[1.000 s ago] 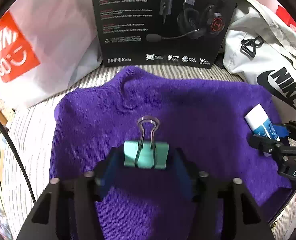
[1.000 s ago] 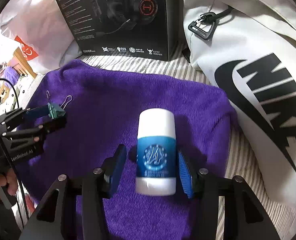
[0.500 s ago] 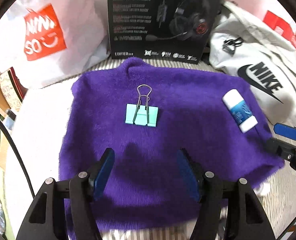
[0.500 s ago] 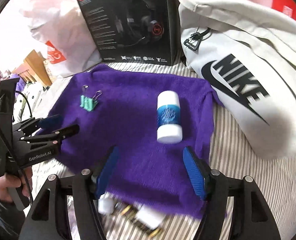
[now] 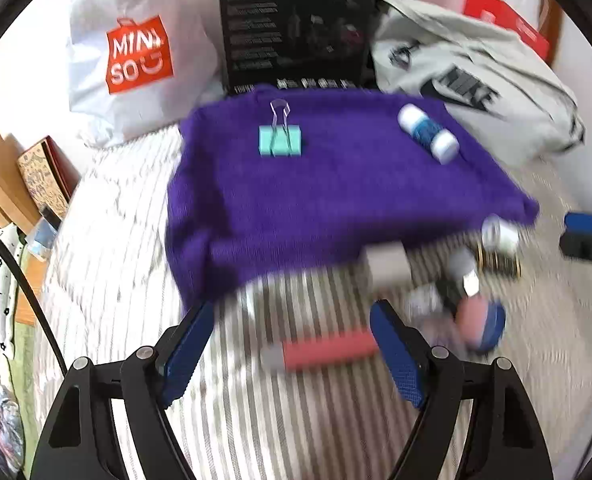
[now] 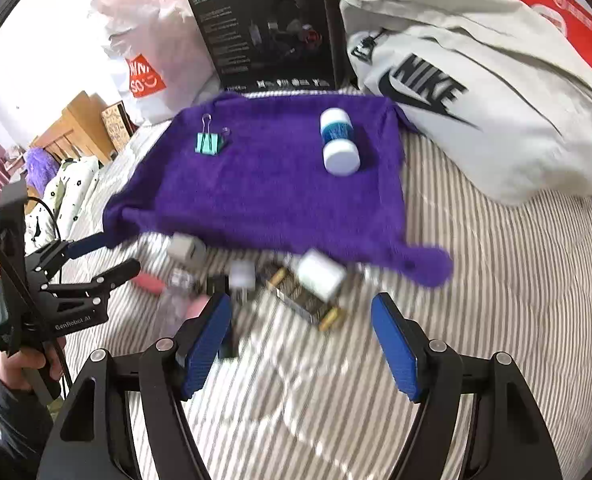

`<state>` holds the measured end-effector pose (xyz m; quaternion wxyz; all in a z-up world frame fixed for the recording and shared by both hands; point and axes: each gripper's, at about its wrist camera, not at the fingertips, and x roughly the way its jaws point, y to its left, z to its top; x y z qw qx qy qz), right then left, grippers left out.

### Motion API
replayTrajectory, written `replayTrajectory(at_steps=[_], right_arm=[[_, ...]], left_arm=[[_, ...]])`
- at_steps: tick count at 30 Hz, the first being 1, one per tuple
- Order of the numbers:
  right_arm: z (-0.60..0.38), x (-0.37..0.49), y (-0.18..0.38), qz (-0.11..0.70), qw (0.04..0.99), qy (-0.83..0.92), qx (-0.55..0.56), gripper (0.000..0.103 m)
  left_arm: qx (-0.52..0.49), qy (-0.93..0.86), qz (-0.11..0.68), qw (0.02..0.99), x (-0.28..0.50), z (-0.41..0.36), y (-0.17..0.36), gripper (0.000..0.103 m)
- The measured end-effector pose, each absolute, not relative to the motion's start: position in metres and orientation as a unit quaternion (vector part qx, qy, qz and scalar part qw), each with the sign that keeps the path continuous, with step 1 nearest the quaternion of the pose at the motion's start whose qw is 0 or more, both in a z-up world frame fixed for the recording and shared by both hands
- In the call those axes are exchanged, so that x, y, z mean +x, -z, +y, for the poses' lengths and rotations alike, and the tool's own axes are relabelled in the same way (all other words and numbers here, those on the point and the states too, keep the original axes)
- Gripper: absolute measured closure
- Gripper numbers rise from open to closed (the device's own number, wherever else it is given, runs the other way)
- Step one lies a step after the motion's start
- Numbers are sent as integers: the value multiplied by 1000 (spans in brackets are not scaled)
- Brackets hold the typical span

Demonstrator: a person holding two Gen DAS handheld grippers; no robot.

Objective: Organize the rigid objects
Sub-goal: 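Grasp the pink tube with the left gripper while the right gripper grasps the black-gold Grand Reserve box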

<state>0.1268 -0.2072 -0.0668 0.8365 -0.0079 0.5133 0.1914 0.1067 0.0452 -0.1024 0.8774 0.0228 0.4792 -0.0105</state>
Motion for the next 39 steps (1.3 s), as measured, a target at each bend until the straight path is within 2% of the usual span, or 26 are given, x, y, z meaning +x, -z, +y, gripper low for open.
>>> replayTrajectory(at_steps=[4, 17, 18, 19, 20, 21, 22, 25, 39], right_arm=[[-215, 109, 71, 519, 837, -177, -14, 31], [-216, 83, 81, 544, 826, -143, -28, 31], [-215, 83, 82, 545, 826, -139, -31, 31], [-215, 84, 82, 545, 826, -138, -33, 31], [-214, 85, 83, 546, 826, -137, -33, 31], [-214, 86, 83, 547, 825, -137, -33, 31], [-214, 87, 84, 548, 825, -135, -34, 31], [-216, 90, 88, 551, 823, -134, -32, 31], [-198, 115, 112, 532, 832, -150, -53, 31]], left_arm=[[41, 16, 485, 873, 90, 47, 115, 24], [151, 97, 457, 871, 104, 35, 128, 24], [152, 103, 456, 871, 104, 35, 127, 27], [145, 114, 456, 871, 103, 36, 127, 44], [132, 127, 458, 870, 102, 36, 126, 55], [103, 145, 463, 868, 99, 40, 125, 74], [92, 144, 463, 870, 97, 42, 126, 79], [80, 138, 460, 873, 82, 48, 127, 85], [67, 124, 468, 872, 80, 41, 126, 85]])
